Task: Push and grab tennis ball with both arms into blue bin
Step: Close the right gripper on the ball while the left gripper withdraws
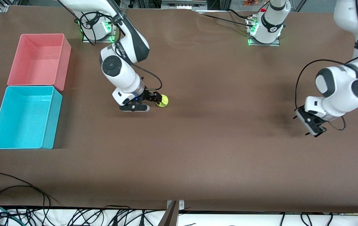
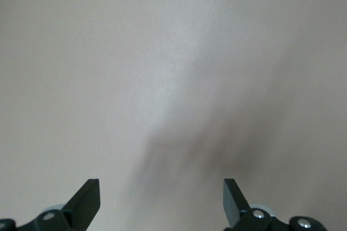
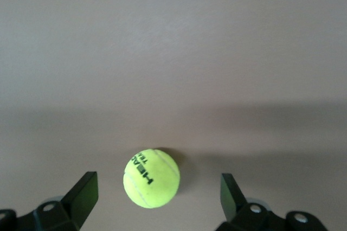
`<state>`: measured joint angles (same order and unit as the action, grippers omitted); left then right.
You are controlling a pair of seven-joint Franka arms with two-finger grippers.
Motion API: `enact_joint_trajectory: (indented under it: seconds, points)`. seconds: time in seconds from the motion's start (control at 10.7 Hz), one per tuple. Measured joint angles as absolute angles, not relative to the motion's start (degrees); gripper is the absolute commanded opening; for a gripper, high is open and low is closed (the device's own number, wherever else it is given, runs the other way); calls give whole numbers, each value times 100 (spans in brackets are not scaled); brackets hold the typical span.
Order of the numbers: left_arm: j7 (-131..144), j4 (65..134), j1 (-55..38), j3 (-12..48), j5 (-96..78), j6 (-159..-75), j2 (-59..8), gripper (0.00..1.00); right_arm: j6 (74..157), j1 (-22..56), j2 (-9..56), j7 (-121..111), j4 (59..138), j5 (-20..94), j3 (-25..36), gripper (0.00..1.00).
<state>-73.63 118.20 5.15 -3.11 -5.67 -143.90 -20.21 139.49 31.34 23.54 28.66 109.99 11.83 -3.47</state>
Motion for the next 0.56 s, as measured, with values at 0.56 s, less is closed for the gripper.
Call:
enact_joint_trajectory:
  seconds: [0.56]
  points:
    - [-7364,12545,570,-301,-567,-14192,-407,100,14032,3753,2833,2903,10749,195,-351,100]
